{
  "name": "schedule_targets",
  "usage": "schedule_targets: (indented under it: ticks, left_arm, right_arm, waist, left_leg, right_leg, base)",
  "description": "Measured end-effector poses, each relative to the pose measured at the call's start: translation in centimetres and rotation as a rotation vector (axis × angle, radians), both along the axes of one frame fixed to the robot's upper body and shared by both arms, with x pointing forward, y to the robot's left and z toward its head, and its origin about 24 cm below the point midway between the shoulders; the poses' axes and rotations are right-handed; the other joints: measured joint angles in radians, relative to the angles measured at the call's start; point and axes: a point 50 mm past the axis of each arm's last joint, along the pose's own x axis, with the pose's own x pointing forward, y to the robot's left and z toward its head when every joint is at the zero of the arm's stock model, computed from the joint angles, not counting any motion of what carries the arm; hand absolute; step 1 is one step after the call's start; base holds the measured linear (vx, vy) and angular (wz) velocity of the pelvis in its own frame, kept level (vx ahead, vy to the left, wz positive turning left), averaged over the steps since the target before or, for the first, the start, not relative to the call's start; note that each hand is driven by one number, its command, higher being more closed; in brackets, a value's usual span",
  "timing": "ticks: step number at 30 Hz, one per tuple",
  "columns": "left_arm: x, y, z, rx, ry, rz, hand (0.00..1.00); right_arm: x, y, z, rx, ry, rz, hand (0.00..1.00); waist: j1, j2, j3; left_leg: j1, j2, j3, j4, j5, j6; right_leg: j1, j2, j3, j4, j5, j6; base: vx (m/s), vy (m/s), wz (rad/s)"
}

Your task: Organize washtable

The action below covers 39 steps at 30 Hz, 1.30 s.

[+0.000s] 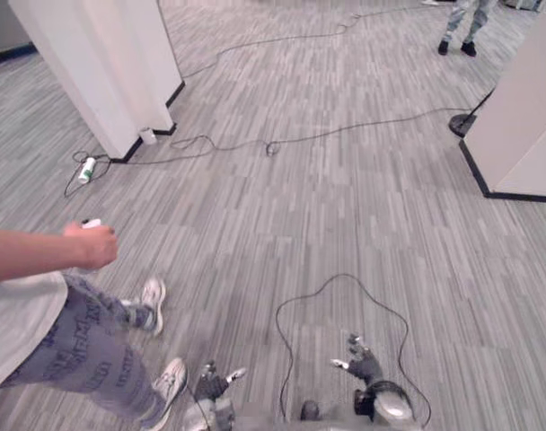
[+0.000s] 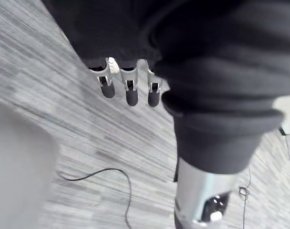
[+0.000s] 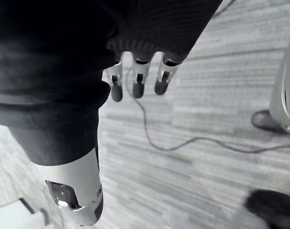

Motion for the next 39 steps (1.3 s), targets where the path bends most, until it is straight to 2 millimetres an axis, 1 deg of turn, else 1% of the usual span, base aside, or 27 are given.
schedule_targets:
  ticks: [1,3,4,6,7,8,10,11,12,13,14,15,18,20,22,23,26,27,28,29,30,31,32,33,35,37,39]
  left_arm:
    - [-0.2,0.4,0.1,0.007,-0.007,0.018,0.00]
    - [0.3,0.3,0.3,0.000,-0.032,0.027,0.00]
    - [0.3,0.2,0.4,0.000,-0.040,0.030,0.00]
    - [0.4,0.1,0.5,-0.011,-0.060,0.049,0.00]
    - [0.5,0.3,0.6,-0.011,-0.075,0.071,0.00]
    - [0.5,0.5,0.6,-0.007,-0.075,0.072,0.00]
    - [0.1,1.2,0.6,0.008,-0.067,0.089,0.00]
    - [0.2,1.7,0.7,0.018,-0.068,0.096,0.00]
    - [0.4,2.4,0.8,0.036,-0.068,0.086,0.00]
    - [0.4,2.7,0.8,0.043,-0.061,0.080,0.00]
    - [0.3,2.8,0.5,0.046,-0.034,0.069,0.00]
    - [0.2,2.6,0.4,0.041,-0.021,0.064,0.00]
    - [-0.2,2.2,0.0,0.036,0.015,0.030,0.00]
    - [-0.3,2.1,-0.1,0.032,0.024,0.030,0.00]
    - [-0.3,1.8,-0.2,0.023,0.027,0.028,0.00]
    - [-0.3,1.7,-0.2,0.022,0.027,0.027,0.00]
    - [-1.1,1.4,-0.5,0.021,0.053,0.019,0.00]
    - [-1.2,0.9,-0.7,0.007,0.062,0.020,0.00]
    - [-1.2,0.1,-0.7,-0.016,0.059,0.032,0.00]
    - [-1.2,0.0,-0.7,-0.020,0.055,0.037,0.00]
    - [-1.7,0.0,-0.8,-0.021,0.067,0.047,0.00]
    - [-1.6,-0.2,-0.8,-0.029,0.063,0.048,0.00]
    - [-1.4,-0.1,-0.7,-0.024,0.055,0.047,0.00]
    - [-1.3,0.4,-0.5,-0.008,0.043,0.037,0.00]
    - [-1.0,0.4,-0.2,-0.004,0.018,0.039,0.00]
    - [-0.6,0.3,0.0,-0.003,-0.004,0.039,0.00]
    - [-0.5,0.3,0.0,-0.003,-0.013,0.043,0.00]
  right_arm:
    - [0.0,0.5,0.0,0.013,0.002,0.006,0.00]
    - [0.2,0.4,-0.1,0.010,0.007,0.007,0.00]
    - [0.1,-0.1,-0.3,-0.006,0.017,0.008,0.00]
    - [-0.2,-0.7,-0.5,-0.026,0.030,0.012,0.00]
    - [-0.9,-0.5,-1.0,-0.026,0.072,0.019,0.00]
    - [-1.3,-0.4,-1.2,-0.025,0.089,0.023,0.00]
    - [-1.5,-0.5,-1.3,-0.034,0.091,0.037,0.00]
    - [-1.2,-0.4,-1.2,-0.040,0.081,0.048,0.00]
    - [-0.8,-0.3,-1.0,-0.037,0.066,0.047,0.00]
    - [-0.8,-0.3,-0.9,-0.037,0.059,0.045,0.00]
    - [-0.8,-0.7,-0.7,-0.045,0.042,0.043,0.00]
    - [-0.8,-0.9,-0.6,-0.052,0.036,0.044,0.00]
    - [-0.4,-1.8,0.0,-0.075,-0.018,0.037,0.00]
    - [-0.2,-2.4,0.3,-0.089,-0.038,0.026,0.00]
    - [-0.3,-3.3,0.2,-0.103,-0.032,0.003,0.00]
    - [-0.3,-3.4,0.2,-0.102,-0.031,-0.004,0.00]
    - [-0.4,-3.4,0.2,-0.100,-0.024,-0.006,0.00]
    - [-0.4,-3.7,0.2,-0.108,-0.018,-0.007,0.00]
    - [0.2,-3.6,0.7,-0.109,-0.050,0.002,0.00]
    - [0.2,-3.3,0.8,-0.106,-0.057,0.019,0.00]
    - [0.6,-2.6,0.9,-0.096,-0.068,0.046,0.00]
    - [0.5,-1.7,0.7,-0.074,-0.050,0.052,0.00]
    - [0.3,-1.2,0.5,-0.060,-0.039,0.050,0.00]
    - [0.0,-0.5,0.3,-0.037,-0.022,0.042,0.00]
    - [0.2,-0.1,0.2,-0.025,-0.016,0.044,0.00]
    - [0.6,-0.1,0.0,-0.030,-0.004,0.054,0.00]
    - [0.8,-0.2,0.0,-0.033,-0.008,0.052,0.00]
  waist:
    - [0.006,-0.018,0.010]
    - [0.025,-0.012,0.023]
    - [0.029,-0.002,0.022]
    - [0.047,0.012,0.020]
    - [0.069,-0.012,0.006]
    - [0.070,-0.022,-0.008]
    - [0.049,-0.058,-0.016]
    - [0.040,-0.080,-0.003]
    - [0.028,-0.110,0.015]
    - [0.020,-0.119,0.027]
    - [0.016,-0.123,0.037]
    - [0.011,-0.118,0.037]
    - [-0.019,-0.105,0.034]
    - [-0.036,-0.100,0.034]
    - [-0.037,-0.091,0.034]
    - [-0.040,-0.090,0.033]
    - [-0.071,-0.082,0.010]
    - [-0.075,-0.054,-0.022]
    - [-0.076,-0.023,-0.027]
    - [-0.074,-0.010,-0.024]
    - [-0.058,0.009,-0.014]
    - [-0.054,0.020,-0.006]
    - [-0.047,0.016,-0.004]
    - [-0.028,-0.006,0.003]
    - [-0.017,-0.007,0.003]
    - [-0.001,-0.003,0.005]
    - [0.003,0.001,0.008]
  left_leg:
    - [-0.074,-0.004,0.027,-0.119,-0.028,-0.002]
    - [-0.152,-0.025,0.039,-0.391,-0.027,-0.003]
    - [-0.179,-0.038,0.037,-0.614,0.017,-0.038]
    - [-0.221,-0.031,0.029,-0.788,0.073,-0.045]
    - [-0.238,-0.044,0.045,-0.759,0.181,0.005]
    - [-0.235,-0.056,0.057,-0.753,0.220,0.003]
    - [-0.201,-0.075,0.082,-0.766,0.251,0.023]
    - [-0.147,-0.096,0.089,-0.766,0.241,0.036]
    - [-0.070,-0.125,0.087,-0.771,0.201,0.082]
    - [-0.027,-0.140,0.079,-0.773,0.172,0.078]
    - [0.084,-0.161,0.058,-0.776,0.106,0.067]
    - [0.128,-0.161,0.050,-0.781,0.084,0.081]
    - [0.271,-0.155,0.010,-0.847,0.020,0.117]
    - [0.330,-0.152,-0.012,-0.879,-0.010,0.069]
    - [0.414,-0.151,-0.049,-0.919,-0.051,0.031]
    - [0.438,-0.151,-0.069,-0.929,-0.062,0.024]
    - [0.521,-0.115,-0.158,-0.893,-0.095,-0.001]
    - [0.482,-0.095,-0.175,-0.765,-0.105,-0.018]
    - [0.377,-0.074,-0.168,-0.527,-0.050,-0.075]
    - [0.319,-0.073,-0.159,-0.411,0.026,-0.098]
    - [0.245,-0.032,-0.098,-0.200,0.094,-0.102]
    - [0.191,0.023,-0.028,-0.059,0.059,-0.052]
    - [0.168,0.036,-0.003,-0.033,0.046,-0.041]
    - [0.118,0.038,0.034,-0.030,0.027,-0.013]
    - [0.010,0.033,0.076,-0.113,-0.030,-0.008]
    - [-0.104,-0.011,0.093,-0.457,-0.024,-0.013]
    - [-0.141,-0.024,0.089,-0.642,0.020,-0.035]
  right_leg:
    - [0.054,-0.018,0.025,-0.045,-0.005,0.010]
    - [0.118,-0.040,0.072,-0.085,-0.019,0.031]
    - [0.165,-0.050,0.100,-0.113,-0.028,0.033]
    - [0.220,-0.055,0.150,-0.141,-0.074,0.046]
    - [0.250,-0.090,0.185,-0.139,-0.135,0.076]
    - [0.253,-0.109,0.202,-0.126,-0.145,0.086]
    - [0.191,-0.144,0.227,0.052,-0.144,0.087]
    - [0.104,-0.147,0.245,0.293,-0.115,0.135]
    - [0.017,-0.158,0.253,0.573,0.013,0.212]
    - [-0.020,-0.165,0.241,0.694,0.073,0.211]
    - [-0.103,-0.185,0.201,0.883,0.034,0.191]
    - [-0.135,-0.185,0.180,0.905,0.006,0.184]
    - [-0.319,-0.163,0.085,0.779,-0.115,0.183]
    - [-0.400,-0.157,0.044,0.568,-0.115,0.196]
    - [-0.429,-0.136,0.027,0.221,-0.011,0.202]
    - [-0.430,-0.130,0.030,0.157,0.018,0.199]
    - [-0.423,-0.108,0.012,0.123,0.166,0.095]
    - [-0.410,-0.098,-0.013,0.164,0.195,0.109]
    - [-0.384,-0.072,-0.037,0.170,0.160,0.085]
    - [-0.356,-0.062,-0.030,0.161,0.137,0.080]
    - [-0.269,-0.036,0.005,0.119,0.097,0.069]
    - [-0.169,-0.018,0.020,0.074,0.080,0.056]
    - [-0.120,-0.017,0.029,0.054,0.078,0.052]
    - [-0.033,-0.025,0.053,0.011,0.074,0.047]
    - [0.052,-0.045,0.084,-0.045,0.066,0.034]
    - [0.118,-0.077,0.124,-0.104,0.058,0.045]
    - [0.150,-0.084,0.138,-0.128,0.046,0.052]
  base:
    - [0.47,-0.001,-0.49]
    - [0.66,0.090,-0.63]
    - [0.65,0.171,-0.67]
    - [0.57,0.269,-0.90]
    - [0.61,0.312,-1.01]
    - [0.69,0.326,-0.68]
    - [0.65,0.278,-0.18]
    - [0.63,0.289,-0.02]
    - [0.60,0.277,0.10]
    - [0.66,0.288,0.22]
    - [0.57,0.220,0.22]
    - [0.65,0.258,0.31]
    - [0.50,0.157,0.36]
    - [0.64,0.095,0.43]
    - [0.81,0.041,0.48]
    - [0.60,-0.009,0.75]
    - [0.88,-0.100,1.04]
    - [0.85,-0.115,0.67]
    - [0.68,-0.086,0.40]
    - [0.82,-0.106,-0.22]
    - [0.78,-0.108,-0.48]
    - [0.91,-0.123,-0.49]
    - [0.68,-0.074,-0.34]
    - [0.50,-0.055,-0.27]
    - [0.61,-0.014,-0.44]
    - [0.61,0.079,-0.57]
    - [0.52,0.158,-0.44]
